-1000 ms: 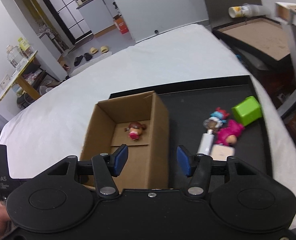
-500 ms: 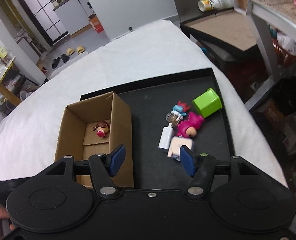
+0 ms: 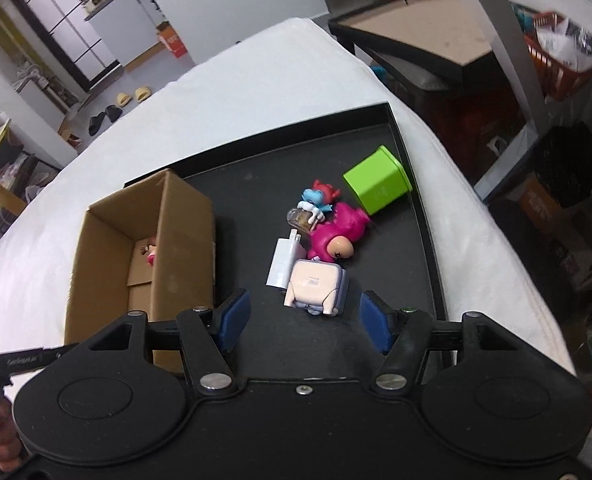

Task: Organize rigid objects
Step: 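Move the right gripper to the white cube charger and grasp it, then carry the white charger with the right gripper into the box and release, then move the right gripper back to the tray toward the pink figure, then grasp the pink figure with the right gripper and lift it, then carry the pink figure with the right gripper into the box and release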

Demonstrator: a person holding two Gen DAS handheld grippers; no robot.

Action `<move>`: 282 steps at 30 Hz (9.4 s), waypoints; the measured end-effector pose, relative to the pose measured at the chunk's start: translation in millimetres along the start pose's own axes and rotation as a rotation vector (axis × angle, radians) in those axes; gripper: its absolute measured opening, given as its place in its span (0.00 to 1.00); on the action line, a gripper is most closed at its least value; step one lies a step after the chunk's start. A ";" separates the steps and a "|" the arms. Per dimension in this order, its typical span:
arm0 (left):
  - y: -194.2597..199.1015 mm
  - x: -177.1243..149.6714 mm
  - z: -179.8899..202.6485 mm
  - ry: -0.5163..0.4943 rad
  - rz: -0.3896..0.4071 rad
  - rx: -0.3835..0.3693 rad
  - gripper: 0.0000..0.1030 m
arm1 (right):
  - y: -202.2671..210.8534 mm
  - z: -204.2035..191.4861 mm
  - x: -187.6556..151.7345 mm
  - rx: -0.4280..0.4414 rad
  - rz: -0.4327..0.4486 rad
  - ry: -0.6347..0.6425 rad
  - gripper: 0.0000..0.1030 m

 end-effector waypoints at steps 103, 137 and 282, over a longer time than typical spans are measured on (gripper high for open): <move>4.4 -0.6 -8.0 -0.003 0.006 -0.110 0.12 | -22.8 -179.7 35.1 -0.035 0.086 0.243 0.44; 6.5 0.6 -9.3 0.011 0.015 -0.104 0.13 | -5.8 -138.5 43.0 -0.045 0.092 0.219 0.53; 13.0 -0.5 -7.8 -0.001 0.049 -0.073 0.10 | -7.8 -182.3 24.6 0.081 0.018 0.233 0.40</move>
Point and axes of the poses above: each gripper's, at about its wrist camera, not at the fingertips, and y roughly against the way its jaws point, z to its right, x to its top, the point moved 10 cm from there along -y, roughly the way its jaws point, and after that the axes turned 10 degrees about -x, right-handed, at the moved point
